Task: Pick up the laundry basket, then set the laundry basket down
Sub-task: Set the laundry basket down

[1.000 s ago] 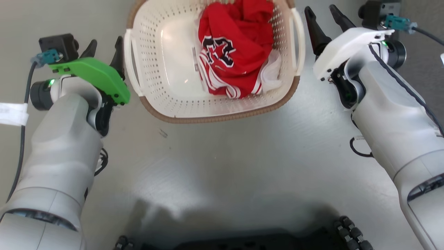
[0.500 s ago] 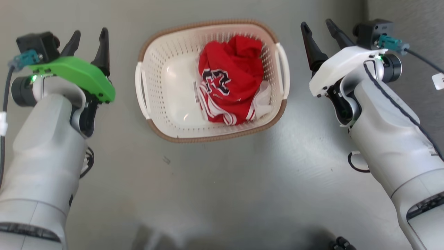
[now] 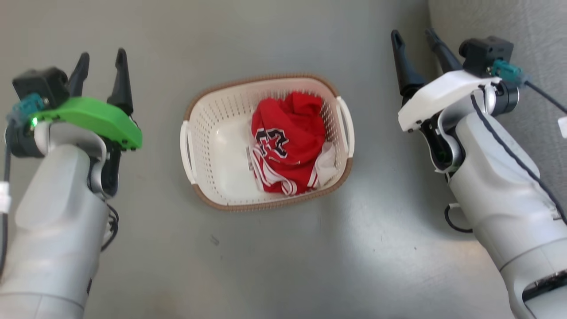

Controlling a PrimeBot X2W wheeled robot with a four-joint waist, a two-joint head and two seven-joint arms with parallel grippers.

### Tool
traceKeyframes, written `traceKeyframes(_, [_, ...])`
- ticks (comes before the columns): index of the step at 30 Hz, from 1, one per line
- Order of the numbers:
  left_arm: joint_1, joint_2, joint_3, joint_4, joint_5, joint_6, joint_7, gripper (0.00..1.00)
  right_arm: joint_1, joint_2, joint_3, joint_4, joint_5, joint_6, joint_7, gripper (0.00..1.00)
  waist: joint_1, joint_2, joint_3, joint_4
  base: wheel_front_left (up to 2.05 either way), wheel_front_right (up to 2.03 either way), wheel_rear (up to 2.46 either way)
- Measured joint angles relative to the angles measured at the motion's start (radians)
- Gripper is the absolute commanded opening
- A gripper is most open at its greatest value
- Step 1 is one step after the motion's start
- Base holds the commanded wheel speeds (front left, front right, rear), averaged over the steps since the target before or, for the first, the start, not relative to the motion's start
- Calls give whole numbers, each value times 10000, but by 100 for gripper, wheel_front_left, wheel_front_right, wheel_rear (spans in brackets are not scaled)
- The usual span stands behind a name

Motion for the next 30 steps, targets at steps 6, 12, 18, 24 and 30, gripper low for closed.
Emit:
traceKeyframes(6, [980, -50, 479, -1066, 504, 240, 0, 100, 716, 17, -336, -803, -385, -146, -10, 100, 0, 0, -785, -48, 0, 0, 0])
traceKeyframes(12, [1783, -75, 771, -1900, 989, 470, 0, 100, 1230, 31, -579, -1452, -775, -173, -12, 100, 0, 0, -1389, -72, 0, 0, 0])
traceKeyframes(18, [2631, -88, 913, -2579, 1371, 602, 0, 100, 1784, 29, -708, -1864, -1149, -174, -12, 100, 0, 0, -1929, -97, 0, 0, 0])
traceKeyframes(24, [3577, -109, 1051, -3060, 1653, 667, 0, 100, 2507, 27, -815, -2079, -1331, -174, -12, 100, -1, 0, -2447, -135, 0, 0, 0])
traceKeyframes(30, [4388, -155, 1202, -3544, 1835, 826, 0, 100, 3148, 35, -953, -2422, -1547, -245, -12, 100, 0, 0, -2958, -149, 0, 0, 0])
